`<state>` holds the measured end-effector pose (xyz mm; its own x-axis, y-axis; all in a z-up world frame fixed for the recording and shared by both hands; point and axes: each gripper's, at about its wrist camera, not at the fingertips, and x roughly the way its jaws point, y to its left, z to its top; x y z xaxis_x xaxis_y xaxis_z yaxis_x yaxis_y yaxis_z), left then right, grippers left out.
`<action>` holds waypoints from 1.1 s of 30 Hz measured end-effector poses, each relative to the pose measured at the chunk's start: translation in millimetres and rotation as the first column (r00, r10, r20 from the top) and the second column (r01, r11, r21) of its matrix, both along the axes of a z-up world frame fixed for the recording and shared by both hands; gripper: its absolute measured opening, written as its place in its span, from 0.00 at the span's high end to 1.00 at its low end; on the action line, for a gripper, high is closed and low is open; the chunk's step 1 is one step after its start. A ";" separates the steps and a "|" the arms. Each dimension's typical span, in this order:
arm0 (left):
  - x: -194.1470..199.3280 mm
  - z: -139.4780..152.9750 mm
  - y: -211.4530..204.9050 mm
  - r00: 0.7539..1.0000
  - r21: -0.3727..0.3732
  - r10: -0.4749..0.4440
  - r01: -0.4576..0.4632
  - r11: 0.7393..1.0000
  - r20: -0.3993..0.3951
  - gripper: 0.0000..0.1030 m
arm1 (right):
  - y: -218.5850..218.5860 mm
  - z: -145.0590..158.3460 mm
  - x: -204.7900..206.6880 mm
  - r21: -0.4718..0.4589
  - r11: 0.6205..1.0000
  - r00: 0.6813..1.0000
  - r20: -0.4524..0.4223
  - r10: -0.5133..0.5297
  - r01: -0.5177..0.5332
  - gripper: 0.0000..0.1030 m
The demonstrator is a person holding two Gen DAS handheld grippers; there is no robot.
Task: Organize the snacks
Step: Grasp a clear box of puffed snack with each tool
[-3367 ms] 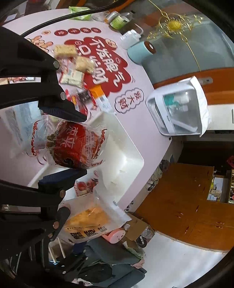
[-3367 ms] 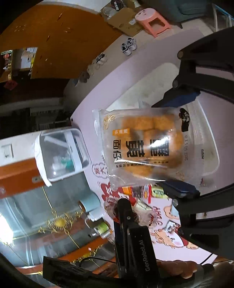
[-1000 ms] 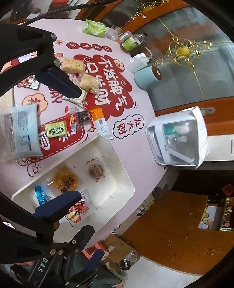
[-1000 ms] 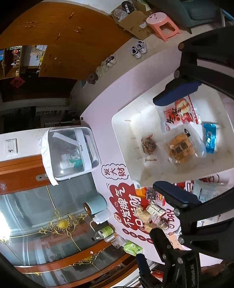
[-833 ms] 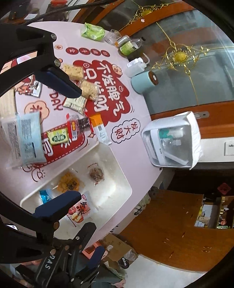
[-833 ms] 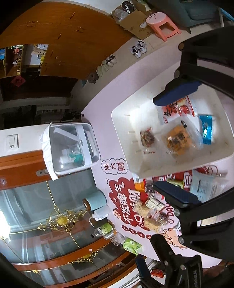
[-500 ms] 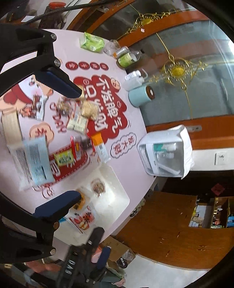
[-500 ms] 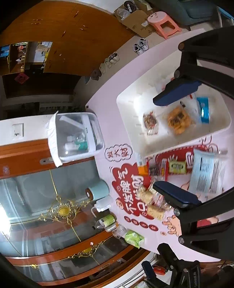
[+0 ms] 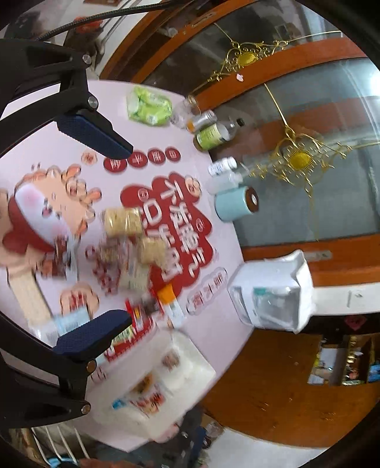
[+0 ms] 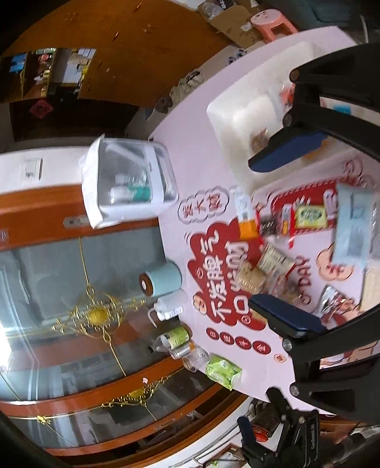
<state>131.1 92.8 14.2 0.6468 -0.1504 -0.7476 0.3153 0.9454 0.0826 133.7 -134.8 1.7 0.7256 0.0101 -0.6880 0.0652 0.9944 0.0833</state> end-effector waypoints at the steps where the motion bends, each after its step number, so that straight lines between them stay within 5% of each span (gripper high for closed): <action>1: 9.8 -5.3 8.4 1.000 0.005 0.000 0.000 1.000 -0.022 0.01 | 6.5 -4.2 7.7 -0.002 1.000 1.000 -0.002 0.006 -0.006 0.16; 4: 34.2 -21.0 24.0 0.997 0.024 0.001 0.001 1.000 -0.071 0.01 | 25.8 -22.3 35.1 -0.013 1.000 0.999 -0.042 0.019 -0.020 0.16; 9: 73.3 -52.7 40.4 0.994 0.046 0.013 -0.008 0.999 -0.106 0.01 | 47.3 -75.1 93.7 -0.040 0.998 0.972 -0.234 0.039 -0.049 0.16; 21: 150.8 -171.4 28.4 0.947 0.018 0.014 -0.009 1.000 -0.320 0.01 | 52.4 -204.4 206.2 0.170 0.983 0.855 -0.518 0.031 0.068 0.16; 28: 171.1 -222.5 25.5 0.913 -0.020 0.111 -0.129 0.991 -0.394 0.01 | 61.8 -238.8 227.6 0.242 0.963 0.810 -0.585 0.046 0.120 0.16; 33: 176.8 -242.9 22.3 0.891 -0.057 0.140 -0.182 0.982 -0.432 0.01 | 80.3 -239.0 236.0 0.142 0.987 0.806 -0.591 0.025 0.073 0.14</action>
<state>307.9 115.1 -228.7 0.2930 -0.1539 -0.9436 0.1432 0.9829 -0.1158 369.7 -54.4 -237.2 0.1816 0.1366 -0.9738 0.1741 0.9702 0.1686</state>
